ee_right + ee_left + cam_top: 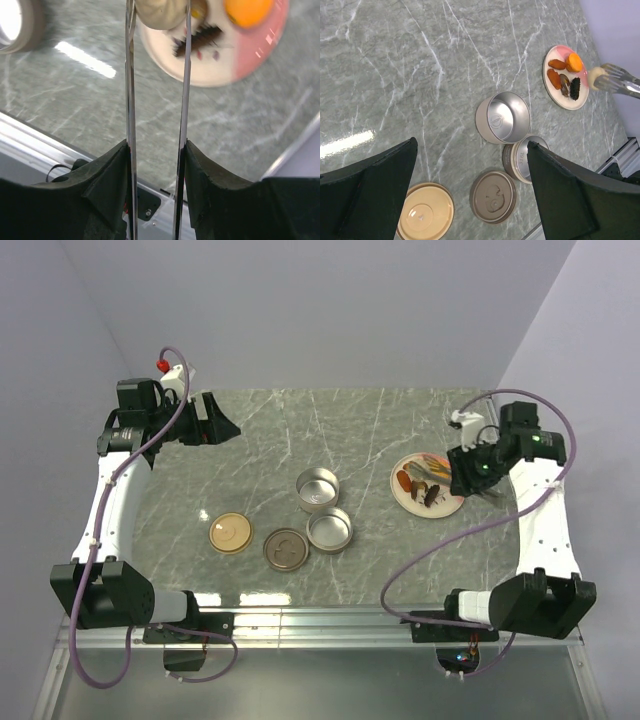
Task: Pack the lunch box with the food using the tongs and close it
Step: Pick up the food using the clamp, then place the food into the lunch box
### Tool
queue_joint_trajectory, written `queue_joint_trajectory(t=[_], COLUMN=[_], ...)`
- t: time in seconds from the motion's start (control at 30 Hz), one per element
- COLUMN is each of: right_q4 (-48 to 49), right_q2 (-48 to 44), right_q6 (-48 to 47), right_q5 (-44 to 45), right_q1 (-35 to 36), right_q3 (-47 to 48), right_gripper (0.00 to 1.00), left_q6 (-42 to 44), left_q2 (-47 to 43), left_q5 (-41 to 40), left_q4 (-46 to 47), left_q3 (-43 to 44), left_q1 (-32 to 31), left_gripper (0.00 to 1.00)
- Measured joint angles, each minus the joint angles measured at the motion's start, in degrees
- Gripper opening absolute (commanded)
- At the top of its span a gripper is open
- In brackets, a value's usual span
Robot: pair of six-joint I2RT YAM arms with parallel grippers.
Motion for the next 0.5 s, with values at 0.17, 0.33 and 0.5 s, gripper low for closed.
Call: queue_joint_trajectory(t=[0.17,0.33,0.5], right_q4=[0.02,0.50,1.57], right_q2=[-0.44,-0.24,0.90], right_q6=[1.38,3.06,4.85], right_q5=[-1.62,-2.36,-2.38], right_q1=[8.37,14.40,19.74], right_q3=[1.64,2.80,3.06], right_gripper=[0.50,0.50,0.50], left_q6=[0.00,0.02,0.02], left_q2=[0.00,0.02,0.26], left_q5=[-0.26,-0.48,-0.66], left_q4=[-0.02,-0.04,-0.04], left_q3=[-0.04,-0.04,-0.04], left_q1=[0.00,0.00,0.00], left_gripper=[0.97,0.97,0.97])
